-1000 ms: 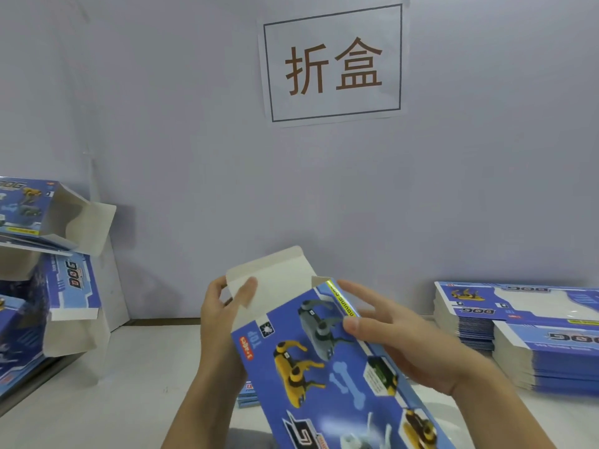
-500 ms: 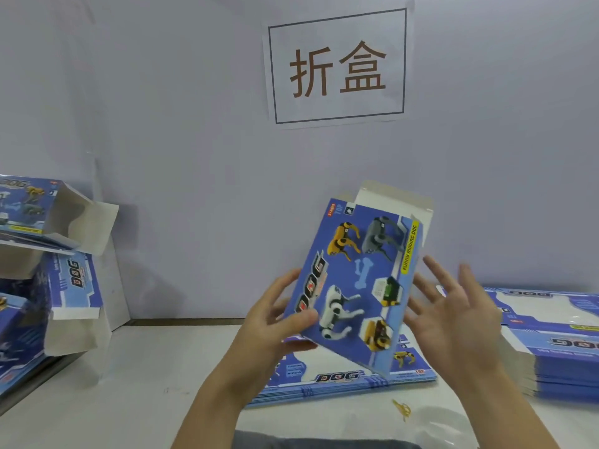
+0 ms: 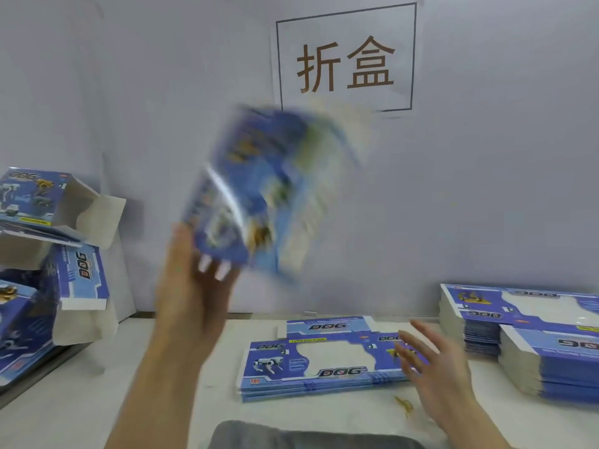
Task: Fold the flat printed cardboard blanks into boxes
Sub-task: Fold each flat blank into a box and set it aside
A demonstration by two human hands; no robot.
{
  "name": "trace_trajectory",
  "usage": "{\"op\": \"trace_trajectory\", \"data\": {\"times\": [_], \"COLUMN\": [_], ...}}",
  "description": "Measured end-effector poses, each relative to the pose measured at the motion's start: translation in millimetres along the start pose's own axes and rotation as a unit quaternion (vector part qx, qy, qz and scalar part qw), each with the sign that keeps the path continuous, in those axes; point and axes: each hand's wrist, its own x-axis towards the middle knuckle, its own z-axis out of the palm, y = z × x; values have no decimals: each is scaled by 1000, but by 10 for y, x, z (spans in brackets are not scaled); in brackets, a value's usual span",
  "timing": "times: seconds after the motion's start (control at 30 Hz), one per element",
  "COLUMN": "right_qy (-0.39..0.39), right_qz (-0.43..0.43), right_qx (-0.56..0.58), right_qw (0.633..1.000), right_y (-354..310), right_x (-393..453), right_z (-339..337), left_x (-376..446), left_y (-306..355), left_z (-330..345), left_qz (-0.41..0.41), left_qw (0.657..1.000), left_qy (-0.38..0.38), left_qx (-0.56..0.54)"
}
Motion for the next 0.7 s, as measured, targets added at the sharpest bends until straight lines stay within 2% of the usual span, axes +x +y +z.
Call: {"op": "trace_trajectory", "data": {"times": [0.03,0.07,0.17,0.23,0.27,0.33,0.43,0.5,0.53,0.6,0.7], "right_qy": [1,13,17,8,8,13,9,6,4,0,-13], "right_qz": [-1,-6,3,4,4,-4,-1,-4,-5,-5,-2], "right_qx": [-12,-24,-39,-70,-83,-124,-163,-179,-187,-201,-219], "right_qw": [1000,1000,999,998,996,992,987,984,982,980,976], "right_y": [-13,-23,-18,1,14,32,55,66,77,101,116], "right_x": [-21,-15,-39,-41,-32,-15,3,12,22,13,2], "right_z": [25,33,86,98,99,107,117,126,128,138,151], "left_x": [-3,26,-7,-44,-78,-145,-362,-454,-452,-408,-380], "left_y": [95,137,-91,-359,-485,-789,-1233,-1376,-1381,-1351,-1343], "left_z": [-93,-161,-283,-299,-308,-364,-476,-518,-521,-521,-483], "left_qz": [32,45,-15,-41,-54,-93,-201,-240,-230,-193,-168], "left_qw": [997,996,993,972,939,850,721,636,622,622,605], "left_qy": [38,55,64,30,2,-69,-173,-200,-185,-146,-150], "left_qx": [-60,-51,100,230,338,515,641,706,725,745,764]}}
